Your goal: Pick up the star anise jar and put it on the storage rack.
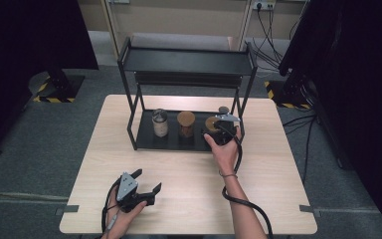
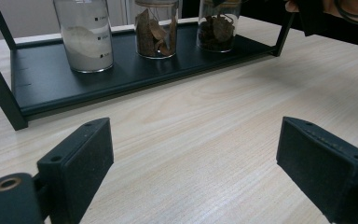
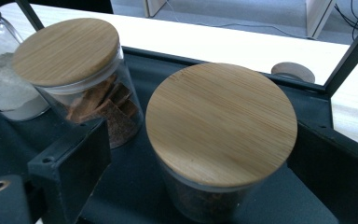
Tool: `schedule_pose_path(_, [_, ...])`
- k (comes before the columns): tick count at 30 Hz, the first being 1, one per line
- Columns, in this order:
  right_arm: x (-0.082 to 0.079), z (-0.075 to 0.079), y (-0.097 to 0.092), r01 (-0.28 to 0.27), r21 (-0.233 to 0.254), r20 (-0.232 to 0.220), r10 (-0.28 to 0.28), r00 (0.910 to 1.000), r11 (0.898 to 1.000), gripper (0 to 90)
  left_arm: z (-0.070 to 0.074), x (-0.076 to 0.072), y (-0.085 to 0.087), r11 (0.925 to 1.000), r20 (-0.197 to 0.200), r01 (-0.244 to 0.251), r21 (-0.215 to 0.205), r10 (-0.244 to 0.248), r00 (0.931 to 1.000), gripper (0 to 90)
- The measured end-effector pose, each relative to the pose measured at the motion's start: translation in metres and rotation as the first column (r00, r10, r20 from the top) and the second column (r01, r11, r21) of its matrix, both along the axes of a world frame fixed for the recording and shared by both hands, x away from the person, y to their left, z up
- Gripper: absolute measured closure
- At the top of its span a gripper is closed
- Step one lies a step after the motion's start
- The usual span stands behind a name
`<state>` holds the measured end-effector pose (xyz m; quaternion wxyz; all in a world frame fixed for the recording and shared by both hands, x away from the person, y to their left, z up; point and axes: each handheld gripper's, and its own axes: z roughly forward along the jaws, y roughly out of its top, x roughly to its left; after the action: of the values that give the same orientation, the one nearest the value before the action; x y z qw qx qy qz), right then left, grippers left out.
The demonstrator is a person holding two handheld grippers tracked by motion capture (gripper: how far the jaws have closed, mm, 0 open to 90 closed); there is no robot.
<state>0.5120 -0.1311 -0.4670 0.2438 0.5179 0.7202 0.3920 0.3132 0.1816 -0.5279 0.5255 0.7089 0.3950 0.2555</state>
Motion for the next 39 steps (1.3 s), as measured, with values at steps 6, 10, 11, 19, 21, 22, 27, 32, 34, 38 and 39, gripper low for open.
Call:
schedule_pose_path(6, [-0.007, 0.004, -0.001, -0.014, 0.005, 0.010, 0.014, 0.9999, 1.000, 5.0, 0.000, 0.000, 0.000, 1.0000, 0.001, -0.001, 0.002, 0.000, 1.0000, 10.3])
schedule_pose_path(10, [-0.011, 0.006, -0.001, -0.025, 0.008, 0.018, 0.025, 0.9995, 1.000, 5.0, 0.000, 0.000, 0.000, 1.0000, 0.001, -0.001, 0.002, 0.001, 1.0000, 10.3])
schedule_pose_path(11, [-0.012, 0.006, 0.000, -0.026, 0.006, 0.021, 0.026, 0.9995, 1.000, 5.0, 0.000, 0.000, 0.000, 1.0000, 0.001, -0.001, 0.002, 0.001, 1.0000, 10.3])
schedule_pose_path(19, [-0.020, 0.008, 0.002, -0.031, -0.001, 0.030, 0.031, 0.9991, 1.000, 5.0, 0.000, 0.000, 0.000, 1.0000, 0.002, -0.001, 0.002, 0.001, 1.0000, 10.3])
schedule_pose_path(21, [-0.022, 0.009, 0.002, -0.034, 0.000, 0.029, 0.034, 0.9990, 0.999, 5.0, 0.000, 0.000, 0.000, 1.0000, 0.001, -0.001, 0.002, 0.001, 1.0000, 10.3])
schedule_pose_path(22, [-0.023, 0.009, 0.002, -0.036, -0.003, 0.031, 0.036, 0.9989, 0.999, 5.0, 0.000, 0.000, 0.000, 1.0000, 0.002, -0.001, 0.002, 0.001, 1.0000, 10.3])
schedule_pose_path(27, [-0.030, 0.009, 0.001, -0.043, -0.001, 0.033, 0.043, 0.9985, 0.999, 5.0, 0.000, 0.000, -0.001, 1.0000, 0.004, -0.001, 0.006, 0.001, 1.0000, 10.4])
schedule_pose_path(32, [-0.037, 0.009, 0.001, -0.057, -0.002, 0.042, 0.057, 0.9975, 0.998, 5.0, 0.000, 0.000, -0.001, 1.0000, 0.003, -0.002, 0.004, 0.002, 1.0000, 10.4])
schedule_pose_path(34, [-0.040, 0.010, 0.000, -0.061, -0.001, 0.047, 0.061, 0.9970, 0.998, 4.9, 0.000, 0.000, -0.001, 1.0000, 0.003, -0.002, 0.005, 0.002, 1.0000, 10.4])
schedule_pose_path(38, [-0.046, 0.011, -0.002, -0.068, -0.001, 0.055, 0.068, 0.9962, 0.998, 5.0, 0.000, 0.000, -0.001, 1.0000, 0.004, -0.002, 0.006, 0.002, 1.0000, 10.4])
schedule_pose_path(39, [-0.048, 0.011, -0.003, -0.069, -0.001, 0.055, 0.069, 0.9961, 0.998, 4.9, 0.000, 0.000, -0.001, 1.0000, 0.003, -0.002, 0.006, 0.002, 1.0000, 10.4])
